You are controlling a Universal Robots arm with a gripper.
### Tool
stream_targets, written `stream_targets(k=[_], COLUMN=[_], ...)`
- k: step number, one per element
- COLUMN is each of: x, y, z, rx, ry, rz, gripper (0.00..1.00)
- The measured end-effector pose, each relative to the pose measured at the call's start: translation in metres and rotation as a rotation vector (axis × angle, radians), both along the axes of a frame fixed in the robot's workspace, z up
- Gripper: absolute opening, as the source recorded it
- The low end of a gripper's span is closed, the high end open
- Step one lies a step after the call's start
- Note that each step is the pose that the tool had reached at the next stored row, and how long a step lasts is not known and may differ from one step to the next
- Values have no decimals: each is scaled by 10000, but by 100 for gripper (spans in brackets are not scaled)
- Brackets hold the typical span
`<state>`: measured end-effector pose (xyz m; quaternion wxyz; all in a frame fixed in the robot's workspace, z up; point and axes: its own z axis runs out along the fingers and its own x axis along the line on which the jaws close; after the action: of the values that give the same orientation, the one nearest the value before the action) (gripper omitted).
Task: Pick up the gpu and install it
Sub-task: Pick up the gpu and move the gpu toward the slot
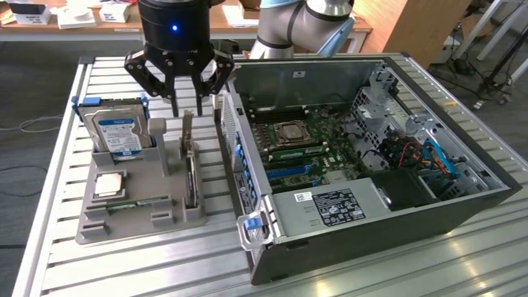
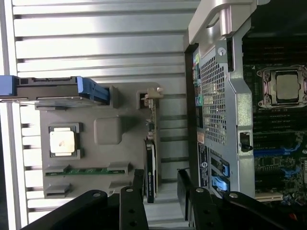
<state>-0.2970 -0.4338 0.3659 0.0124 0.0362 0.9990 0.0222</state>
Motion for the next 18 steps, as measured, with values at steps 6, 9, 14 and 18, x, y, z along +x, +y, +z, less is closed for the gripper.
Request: stream_targets(k=[6,9,14,18], x=[0,0,0,0], y=[0,0,0,0], z=[-109,-165,-253,-292], rx=[0,0,0,-2], ry=[1,1,1,2], rz=[26,45,67,80], gripper=[42,42,42,42])
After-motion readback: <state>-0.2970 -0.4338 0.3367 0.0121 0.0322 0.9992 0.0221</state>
